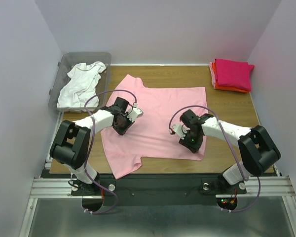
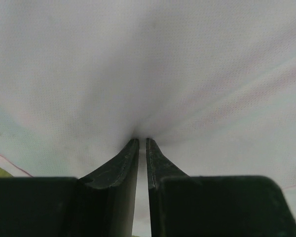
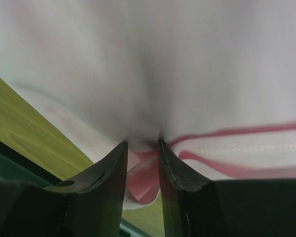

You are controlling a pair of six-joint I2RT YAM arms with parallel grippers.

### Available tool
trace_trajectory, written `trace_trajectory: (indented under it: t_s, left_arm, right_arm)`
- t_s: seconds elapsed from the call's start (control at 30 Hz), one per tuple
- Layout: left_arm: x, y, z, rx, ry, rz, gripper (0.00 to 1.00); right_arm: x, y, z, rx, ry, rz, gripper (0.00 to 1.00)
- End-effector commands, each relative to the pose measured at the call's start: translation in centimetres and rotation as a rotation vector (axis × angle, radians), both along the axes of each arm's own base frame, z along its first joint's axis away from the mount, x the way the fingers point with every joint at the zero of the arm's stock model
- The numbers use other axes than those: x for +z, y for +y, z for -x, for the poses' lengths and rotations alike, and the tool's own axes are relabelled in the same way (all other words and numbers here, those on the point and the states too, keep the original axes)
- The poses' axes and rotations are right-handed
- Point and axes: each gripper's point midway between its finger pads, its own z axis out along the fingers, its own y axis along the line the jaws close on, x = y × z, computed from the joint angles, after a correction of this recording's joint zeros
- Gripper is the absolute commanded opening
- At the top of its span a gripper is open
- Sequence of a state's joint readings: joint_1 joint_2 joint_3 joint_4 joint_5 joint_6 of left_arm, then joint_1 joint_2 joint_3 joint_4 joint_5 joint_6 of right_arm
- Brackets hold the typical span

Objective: Fold and stack the t-shirts
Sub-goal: Flatten the tshirt out

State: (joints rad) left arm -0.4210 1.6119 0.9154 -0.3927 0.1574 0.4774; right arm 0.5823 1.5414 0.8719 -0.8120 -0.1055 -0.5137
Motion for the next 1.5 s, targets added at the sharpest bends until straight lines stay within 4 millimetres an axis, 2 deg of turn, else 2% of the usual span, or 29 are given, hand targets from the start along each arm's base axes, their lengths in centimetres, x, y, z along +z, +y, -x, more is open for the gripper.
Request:
trace_trajectory:
  t_s: [0.0,0.13,0.23,0.3,0.37,0.4,0.47,0.5,0.53,0.6,0.63,0.67,0.73,0.77,0.9,1.03,1.1,1.23,1.33,1.4,1.43,1.47]
  left_arm:
    - [-2.9,2.5,1.2,0.027,0.067,-0.088,0.22]
    - [-3.8,3.3,1.7,0.026,0.086,-0.115,0.19]
    - [-4.0,3.4,1.8,0.017,0.09,-0.121,0.17]
    - [-3.8,3.6,2.0,0.008,0.092,-0.122,0.17]
    - [-3.2,3.3,1.9,-0.004,0.083,-0.108,0.17]
    - [-2.3,2.9,2.1,-0.021,0.077,-0.078,0.19]
    - [-0.4,1.3,1.7,-0.054,0.054,0.003,0.23]
    - [1.2,0.8,1.7,-0.062,0.034,0.038,0.29]
    - [2.2,0.3,1.5,-0.066,0.016,0.066,0.3]
    - [4.4,-0.6,0.6,-0.074,-0.035,0.115,0.32]
    - [5.4,-0.7,0.3,-0.069,-0.068,0.127,0.32]
    - [5.9,-0.6,-0.1,-0.067,-0.09,0.12,0.34]
    - [5.5,-0.2,-0.2,-0.059,-0.086,0.093,0.34]
    - [4.9,0.3,-0.3,-0.052,-0.08,0.069,0.34]
    - [2.9,1.4,-0.3,-0.028,-0.051,0.015,0.33]
    - [1.3,2.2,1.3,-0.064,0.002,-0.021,0.31]
    - [0.4,2.3,3.1,-0.132,0.051,-0.044,0.3]
    - [-0.7,1.9,6.9,-0.235,0.124,-0.067,0.27]
    - [-1.0,1.2,9.8,-0.312,0.174,-0.072,0.27]
    - [-0.3,0.6,9.6,-0.329,0.157,-0.052,0.25]
    - [0.3,0.4,10.2,-0.35,0.18,-0.042,0.25]
    - [1.4,-1.0,10.2,-0.397,0.18,0.018,0.25]
  right_arm:
    - [0.9,-4.2,1.6,0.019,-0.02,0.162,0.37]
    - [1.5,-7.0,2.8,0.017,-0.076,0.239,0.38]
    - [2.2,-7.6,3.0,-0.005,-0.123,0.233,0.4]
    - [2.2,-8.7,3.0,-0.023,-0.128,0.256,0.41]
    - [2.1,-9.8,2.9,-0.023,-0.123,0.285,0.41]
    - [2.1,-10.6,2.7,-0.026,-0.113,0.296,0.41]
    - [2.6,-11.1,1.6,-0.081,-0.121,0.264,0.4]
    - [3.8,-9.9,-0.1,-0.102,-0.148,0.2,0.4]
    - [4.7,-9.6,-1.2,-0.125,-0.181,0.184,0.4]
    - [5.7,-7.8,-2.9,-0.178,-0.188,0.095,0.4]
    - [7.0,-6.7,-4.4,-0.192,-0.215,0.048,0.4]
    - [6.7,-5.5,-4.7,-0.194,-0.177,0.004,0.4]
    - [6.4,-4.4,-5.1,-0.202,-0.14,-0.032,0.4]
    - [5.6,-3.8,-5.4,-0.201,-0.106,-0.046,0.4]
    - [3.0,-3.8,-5.8,-0.2,-0.077,-0.021,0.4]
    - [0.9,-5.1,-4.8,-0.178,-0.051,0.039,0.4]
    - [-0.4,-6.0,-3.6,-0.153,-0.03,0.076,0.4]
    - [-1.3,-7.7,-2.2,-0.135,-0.015,0.113,0.4]
    - [-1.1,-8.6,-1.3,-0.111,-0.026,0.141,0.41]
    - [-0.2,-8.6,-0.7,-0.087,-0.026,0.125,0.42]
    - [0.3,-8.6,-0.7,-0.085,-0.027,0.123,0.43]
    - [1.0,-8.0,-1.0,-0.085,-0.033,0.092,0.43]
